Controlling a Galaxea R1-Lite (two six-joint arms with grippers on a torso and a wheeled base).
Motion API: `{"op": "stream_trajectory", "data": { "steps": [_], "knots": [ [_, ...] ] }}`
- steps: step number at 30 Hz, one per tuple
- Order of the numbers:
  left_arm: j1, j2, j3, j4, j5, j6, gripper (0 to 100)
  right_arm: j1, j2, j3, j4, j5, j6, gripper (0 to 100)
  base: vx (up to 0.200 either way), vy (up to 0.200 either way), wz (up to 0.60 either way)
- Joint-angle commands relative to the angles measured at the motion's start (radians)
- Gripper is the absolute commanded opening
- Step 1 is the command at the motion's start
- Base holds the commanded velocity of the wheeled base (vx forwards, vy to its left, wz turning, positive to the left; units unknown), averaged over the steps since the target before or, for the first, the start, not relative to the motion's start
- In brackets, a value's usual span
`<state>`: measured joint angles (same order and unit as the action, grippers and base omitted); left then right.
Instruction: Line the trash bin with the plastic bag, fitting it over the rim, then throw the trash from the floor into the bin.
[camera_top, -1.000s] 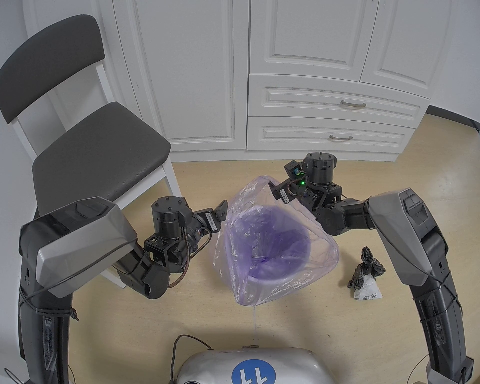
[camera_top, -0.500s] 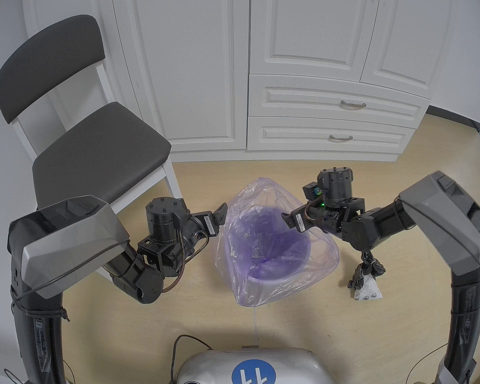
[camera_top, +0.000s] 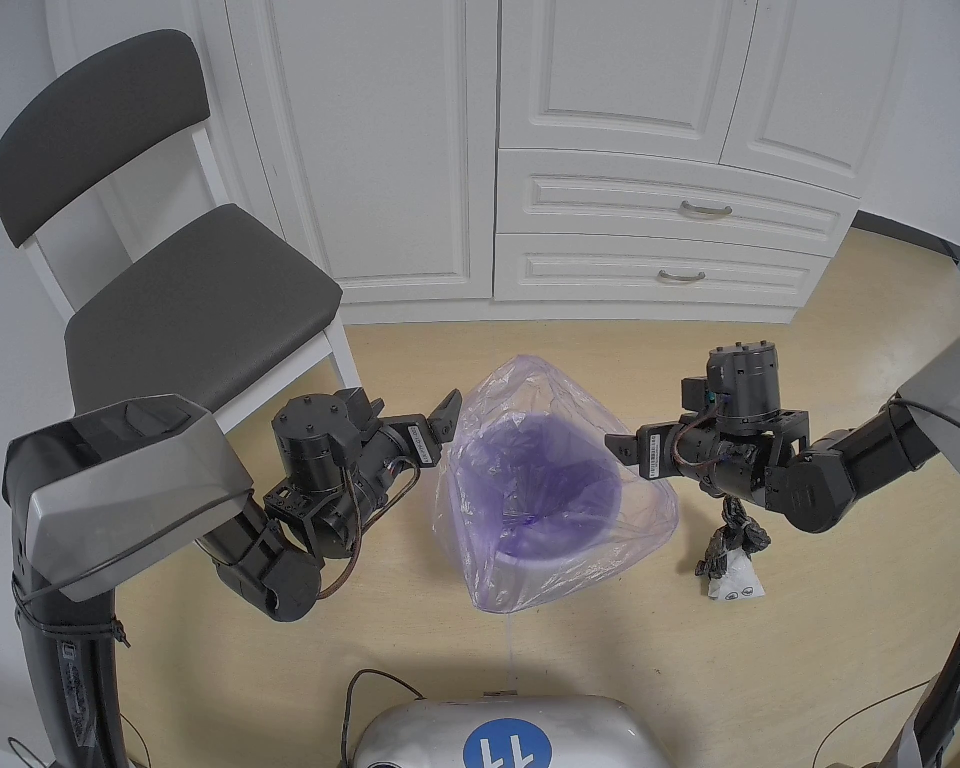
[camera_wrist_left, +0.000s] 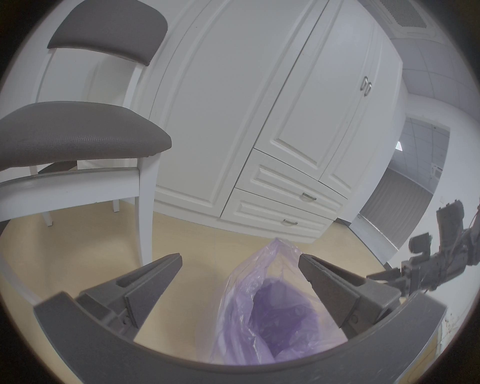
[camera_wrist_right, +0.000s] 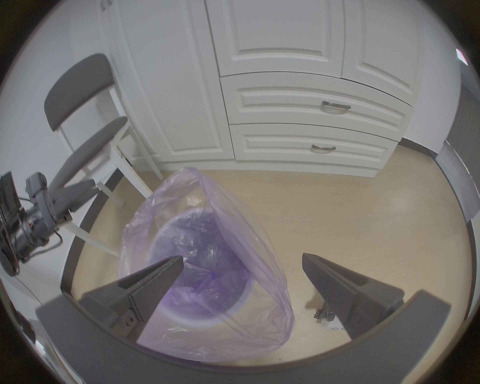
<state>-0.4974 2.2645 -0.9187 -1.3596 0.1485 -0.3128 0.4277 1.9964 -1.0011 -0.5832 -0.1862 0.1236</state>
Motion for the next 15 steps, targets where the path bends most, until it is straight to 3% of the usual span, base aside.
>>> {"op": "stream_trajectory", "data": {
  "steps": [1,4,7,9,10,11,15],
  "knots": [
    [-0.013,-0.043,0.027,0.08,-0.007,0.027,100,-0.003,-0.03,0.121,-0.184,0.001,0.039,100,0.0,0.0,0.0],
    [-0.016,-0.089,0.021,0.212,-0.007,0.024,100,-0.003,-0.024,0.233,-0.395,0.007,0.01,100,0.0,0.0,0.0],
    [-0.02,-0.109,0.02,0.266,-0.007,0.024,100,-0.003,-0.024,0.262,-0.414,0.007,-0.042,100,0.0,0.0,0.0],
    [-0.021,-0.137,0.014,0.359,-0.007,0.027,100,-0.013,-0.036,0.229,-0.311,0.001,-0.131,100,0.0,0.0,0.0],
    [-0.021,-0.137,0.014,0.359,-0.007,0.027,100,-0.013,-0.036,0.229,-0.311,0.001,-0.131,100,0.0,0.0,0.0],
    [-0.021,-0.16,-0.011,0.439,-0.009,0.023,100,-0.018,-0.06,0.182,-0.181,-0.001,-0.131,100,0.0,0.0,0.0],
    [-0.021,-0.187,-0.034,0.514,-0.009,0.004,100,-0.013,-0.099,0.067,0.065,-0.004,-0.05,100,0.0,0.0,0.0]
  ]
}}
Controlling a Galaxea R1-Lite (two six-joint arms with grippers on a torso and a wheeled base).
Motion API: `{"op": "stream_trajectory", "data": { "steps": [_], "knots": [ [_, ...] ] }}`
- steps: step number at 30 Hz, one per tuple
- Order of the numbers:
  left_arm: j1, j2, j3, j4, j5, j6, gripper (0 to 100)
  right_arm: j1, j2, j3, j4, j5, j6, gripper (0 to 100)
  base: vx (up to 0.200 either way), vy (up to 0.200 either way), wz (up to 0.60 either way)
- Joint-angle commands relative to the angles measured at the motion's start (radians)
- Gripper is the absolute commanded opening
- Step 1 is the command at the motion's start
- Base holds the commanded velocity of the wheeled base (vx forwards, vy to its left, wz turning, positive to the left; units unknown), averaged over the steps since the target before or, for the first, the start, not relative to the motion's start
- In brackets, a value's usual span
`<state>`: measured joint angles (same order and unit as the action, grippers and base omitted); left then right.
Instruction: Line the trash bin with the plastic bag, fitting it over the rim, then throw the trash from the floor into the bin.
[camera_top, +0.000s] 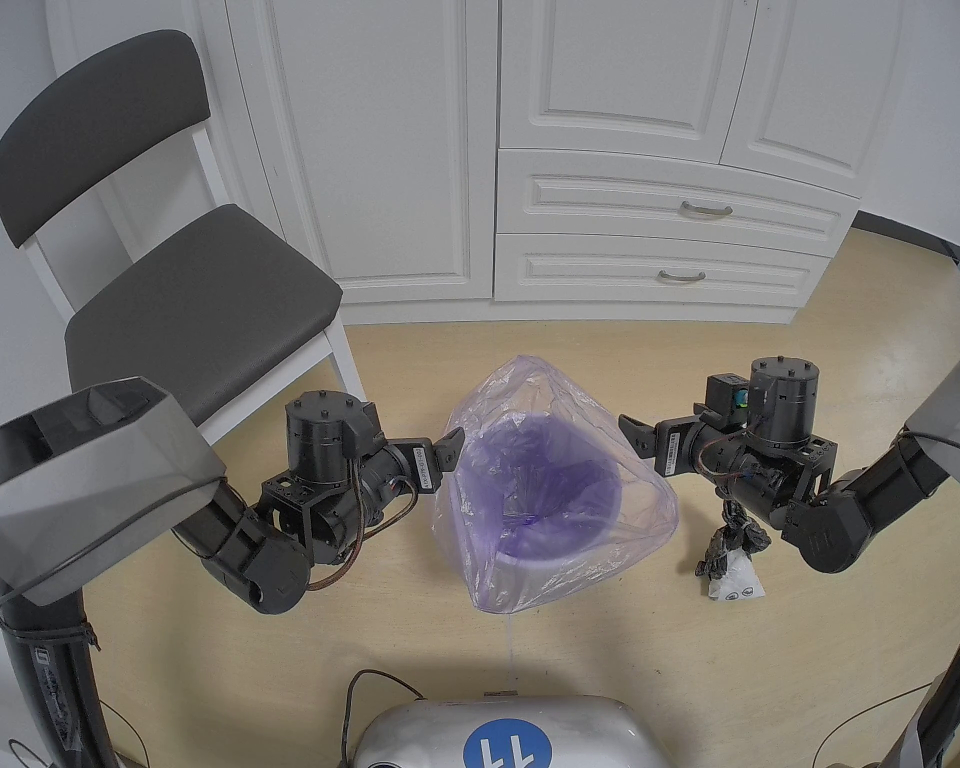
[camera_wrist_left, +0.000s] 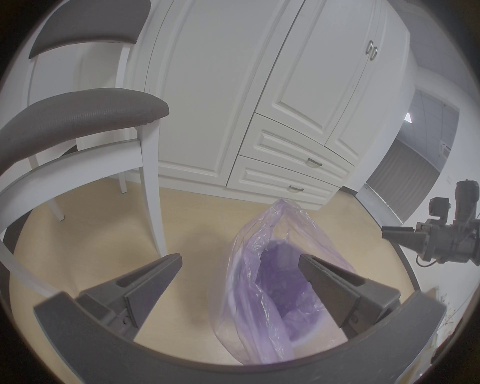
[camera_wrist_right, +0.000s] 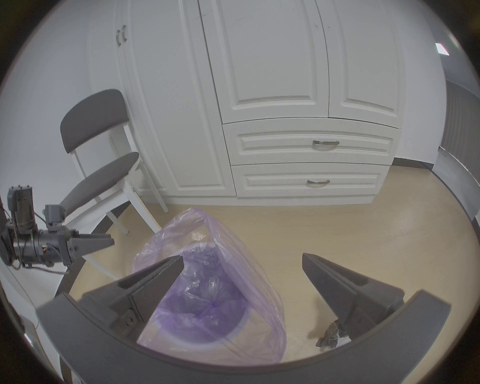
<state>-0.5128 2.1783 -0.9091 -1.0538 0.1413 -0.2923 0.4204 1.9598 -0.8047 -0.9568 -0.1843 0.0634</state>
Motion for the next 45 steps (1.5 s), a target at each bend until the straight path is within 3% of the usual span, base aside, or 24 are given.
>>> {"op": "stream_trajectory", "data": {
  "steps": [1,6,11,13,14,18,25,42,45],
  "knots": [
    [-0.006,-0.104,-0.045,0.215,-0.002,-0.016,100,-0.006,-0.061,-0.145,0.461,-0.007,0.033,100,0.0,0.0,0.0],
    [-0.015,-0.101,-0.047,0.235,0.001,-0.016,100,-0.022,-0.055,-0.131,0.464,-0.049,0.016,100,0.0,0.0,0.0],
    [-0.02,-0.101,-0.065,0.262,0.001,-0.013,100,-0.051,-0.036,-0.159,0.435,-0.027,0.018,100,0.0,0.0,0.0],
    [-0.021,-0.095,-0.108,0.302,0.0,-0.014,100,-0.051,0.01,-0.208,0.431,-0.003,0.055,100,0.0,0.0,0.0],
    [-0.026,-0.087,-0.149,0.345,0.0,-0.018,100,-0.038,0.048,-0.24,0.428,0.003,0.13,100,0.0,0.0,0.0],
    [-0.044,-0.014,-0.234,0.399,0.003,-0.039,100,-0.015,0.146,-0.311,0.44,0.009,0.205,100,0.0,0.0,0.0],
    [-0.033,0.175,-0.405,0.44,0.011,-0.025,100,-0.023,0.266,-0.369,0.437,-0.001,0.205,100,0.0,0.0,0.0],
    [0.033,0.339,-0.645,0.44,0.055,-0.085,100,-0.121,0.392,-0.487,0.435,-0.001,0.211,100,0.0,0.0,0.0],
    [0.043,0.342,-0.663,0.437,0.054,-0.097,100,-0.134,0.424,-0.533,0.429,-0.001,0.254,100,0.0,0.0,0.0]
  ]
}}
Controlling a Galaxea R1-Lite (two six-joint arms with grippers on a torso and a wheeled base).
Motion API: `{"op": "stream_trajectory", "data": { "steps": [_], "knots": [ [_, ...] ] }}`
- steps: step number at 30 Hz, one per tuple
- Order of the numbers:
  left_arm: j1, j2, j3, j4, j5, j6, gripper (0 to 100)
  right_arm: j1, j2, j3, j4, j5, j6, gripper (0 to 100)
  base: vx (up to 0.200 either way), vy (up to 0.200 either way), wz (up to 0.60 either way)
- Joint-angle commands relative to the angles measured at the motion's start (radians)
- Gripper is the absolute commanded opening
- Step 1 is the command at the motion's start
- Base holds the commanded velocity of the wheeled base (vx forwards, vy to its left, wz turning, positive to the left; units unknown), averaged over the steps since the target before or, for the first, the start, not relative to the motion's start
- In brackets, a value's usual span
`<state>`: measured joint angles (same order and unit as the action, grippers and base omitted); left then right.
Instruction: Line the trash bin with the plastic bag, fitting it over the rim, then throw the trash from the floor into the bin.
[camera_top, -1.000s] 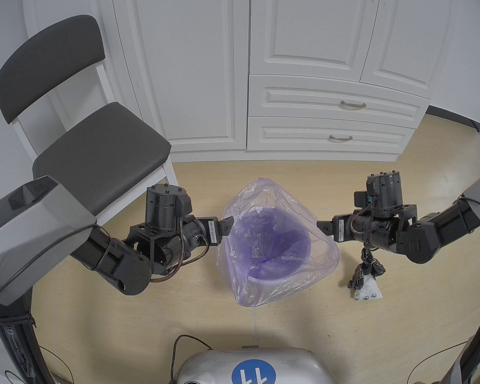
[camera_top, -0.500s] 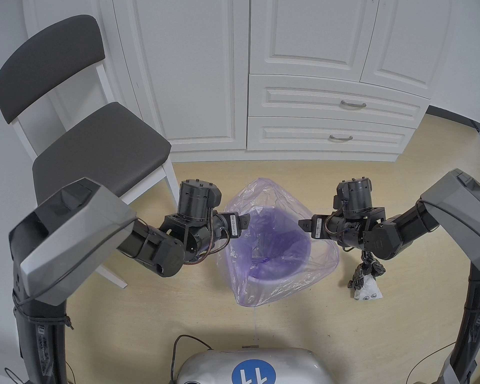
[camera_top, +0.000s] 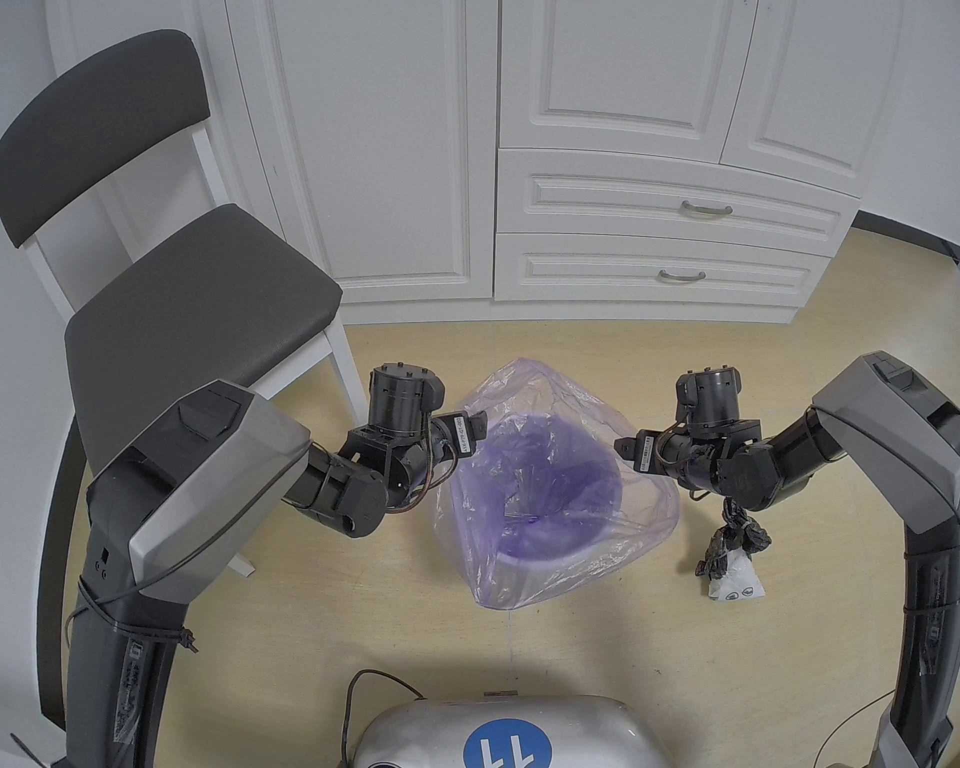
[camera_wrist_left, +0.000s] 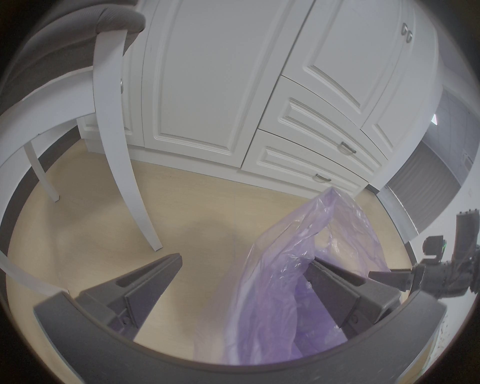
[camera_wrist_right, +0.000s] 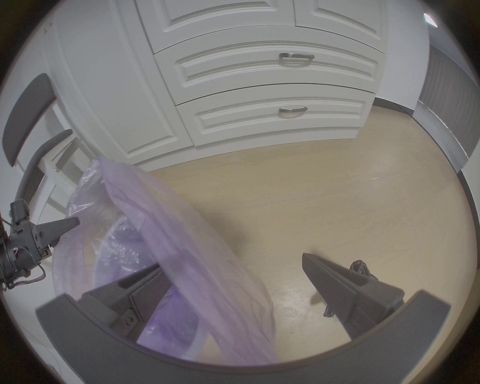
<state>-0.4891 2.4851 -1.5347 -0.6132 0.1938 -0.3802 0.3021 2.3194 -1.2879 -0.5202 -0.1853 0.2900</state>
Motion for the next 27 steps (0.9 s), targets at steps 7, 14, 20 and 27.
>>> {"op": "stream_trajectory", "data": {
  "steps": [7,14,20,27],
  "knots": [
    [0.03,0.11,-0.157,0.003,0.004,-0.034,100,-0.034,0.123,-0.151,-0.007,0.001,0.149,100,0.0,0.0,0.0],
    [0.041,0.182,-0.251,0.015,0.006,-0.039,100,-0.041,0.209,-0.245,-0.001,0.01,0.247,100,0.0,0.0,0.0],
    [0.047,0.247,-0.335,0.036,0.006,-0.039,100,-0.041,0.272,-0.309,0.005,0.012,0.313,100,0.0,0.0,0.0],
    [0.07,0.299,-0.429,0.084,0.026,-0.04,100,-0.041,0.318,-0.378,0.032,0.014,0.354,100,0.0,0.0,0.0]
  ]
}}
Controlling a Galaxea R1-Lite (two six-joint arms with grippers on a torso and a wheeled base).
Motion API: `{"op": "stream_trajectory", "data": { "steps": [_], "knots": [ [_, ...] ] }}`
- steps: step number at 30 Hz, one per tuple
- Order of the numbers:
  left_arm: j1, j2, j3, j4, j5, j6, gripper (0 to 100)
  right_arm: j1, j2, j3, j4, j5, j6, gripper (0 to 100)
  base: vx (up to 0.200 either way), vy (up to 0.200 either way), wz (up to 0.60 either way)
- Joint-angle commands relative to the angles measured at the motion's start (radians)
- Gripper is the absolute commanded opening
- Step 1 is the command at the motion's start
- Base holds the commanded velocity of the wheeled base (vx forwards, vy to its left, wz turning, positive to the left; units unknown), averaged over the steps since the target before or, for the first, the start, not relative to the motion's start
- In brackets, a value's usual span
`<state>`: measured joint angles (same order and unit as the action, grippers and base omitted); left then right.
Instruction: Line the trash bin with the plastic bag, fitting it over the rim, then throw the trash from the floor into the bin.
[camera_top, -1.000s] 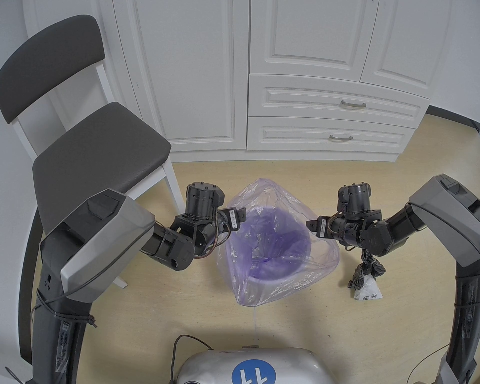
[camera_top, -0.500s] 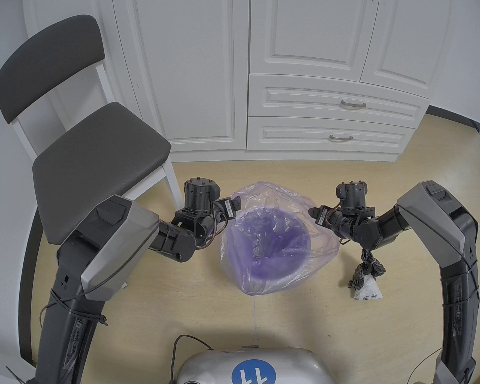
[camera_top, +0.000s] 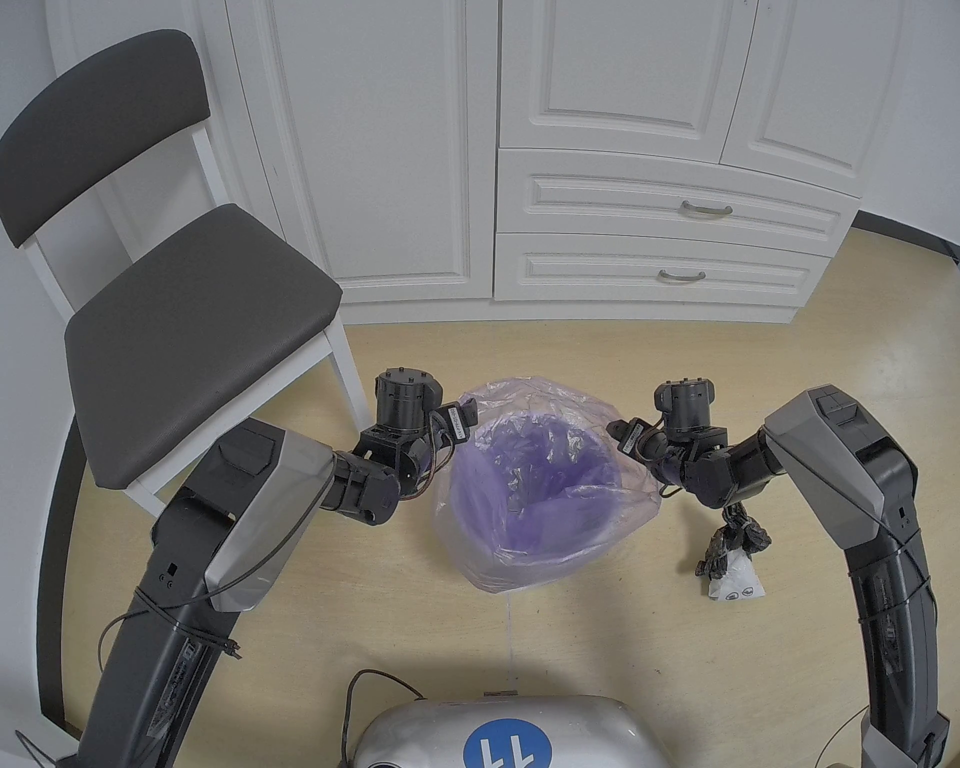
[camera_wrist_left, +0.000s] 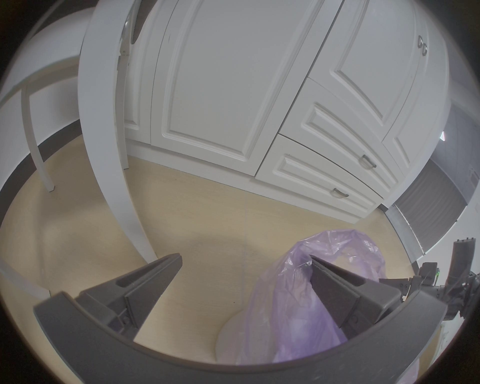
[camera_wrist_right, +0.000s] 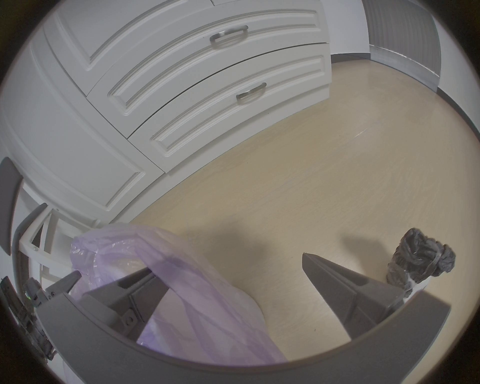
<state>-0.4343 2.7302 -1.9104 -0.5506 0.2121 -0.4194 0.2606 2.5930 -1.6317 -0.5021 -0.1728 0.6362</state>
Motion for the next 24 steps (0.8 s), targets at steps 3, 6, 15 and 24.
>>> {"op": "stream_trajectory", "data": {
  "steps": [3,6,15,24],
  "knots": [
    [0.02,0.086,-0.09,0.061,0.027,-0.001,100,-0.001,0.052,-0.059,0.048,0.001,0.016,100,0.0,0.0,0.0],
    [0.022,0.098,-0.09,0.077,0.039,0.001,100,-0.003,0.065,-0.091,0.088,-0.001,0.027,100,0.0,0.0,0.0],
    [0.04,0.088,-0.09,0.109,0.075,0.001,100,-0.012,0.049,-0.088,0.131,-0.001,0.025,100,0.0,0.0,0.0],
    [0.048,-0.083,0.071,0.095,0.087,0.03,100,-0.012,-0.128,0.061,0.128,0.001,-0.067,100,0.0,0.0,0.0]
  ]
}}
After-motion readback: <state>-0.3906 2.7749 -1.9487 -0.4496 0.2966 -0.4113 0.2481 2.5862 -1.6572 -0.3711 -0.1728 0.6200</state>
